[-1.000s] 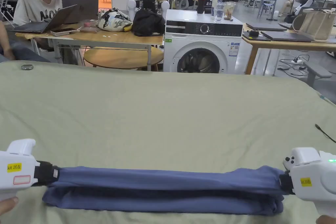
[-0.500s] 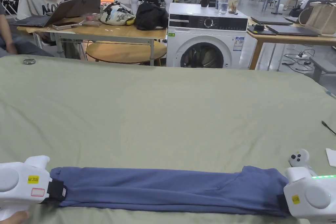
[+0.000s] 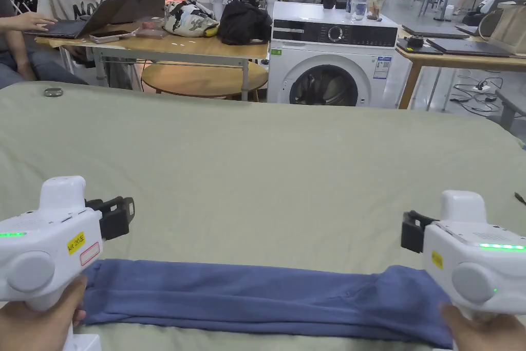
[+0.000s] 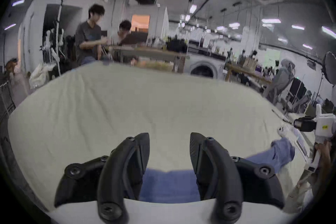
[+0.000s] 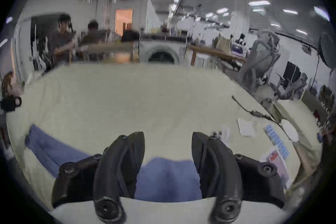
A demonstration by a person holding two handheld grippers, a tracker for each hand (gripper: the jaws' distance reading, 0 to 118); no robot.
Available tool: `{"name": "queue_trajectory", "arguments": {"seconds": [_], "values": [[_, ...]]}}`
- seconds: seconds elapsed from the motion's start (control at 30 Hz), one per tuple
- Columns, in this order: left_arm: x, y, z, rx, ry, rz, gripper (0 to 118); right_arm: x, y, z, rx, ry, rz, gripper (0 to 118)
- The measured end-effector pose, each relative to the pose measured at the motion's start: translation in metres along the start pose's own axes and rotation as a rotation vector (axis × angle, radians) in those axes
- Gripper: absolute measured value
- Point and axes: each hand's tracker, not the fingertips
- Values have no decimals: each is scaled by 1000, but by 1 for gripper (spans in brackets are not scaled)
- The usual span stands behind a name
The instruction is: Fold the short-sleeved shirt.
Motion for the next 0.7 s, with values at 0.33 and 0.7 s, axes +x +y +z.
{"name": "queue_trajectory", "arguments": {"seconds": [0.33, 0.7], "values": [[20, -13, 4, 124, 62, -131, 0, -59, -17, 4, 236, -10, -48, 0], [-43, 0, 7, -141, -34, 34, 0, -80, -6, 8, 257, 27, -41, 0]]}}
